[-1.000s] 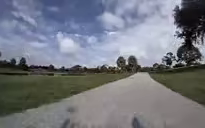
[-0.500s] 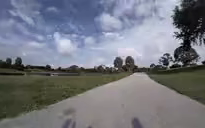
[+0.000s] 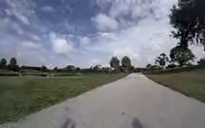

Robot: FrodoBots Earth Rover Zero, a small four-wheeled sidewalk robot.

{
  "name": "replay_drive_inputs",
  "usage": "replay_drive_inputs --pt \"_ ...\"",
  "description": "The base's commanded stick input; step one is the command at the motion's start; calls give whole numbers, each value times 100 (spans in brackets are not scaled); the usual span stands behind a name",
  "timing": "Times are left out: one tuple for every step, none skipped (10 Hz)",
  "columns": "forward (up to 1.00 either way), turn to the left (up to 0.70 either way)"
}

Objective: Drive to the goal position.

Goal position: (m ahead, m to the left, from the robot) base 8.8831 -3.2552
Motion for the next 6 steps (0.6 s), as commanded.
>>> replay_drive_inputs --pt "69 -13" --pt "69 -3" --pt "69 1" --pt "69 -6" --pt "69 -12" --pt "69 -18"
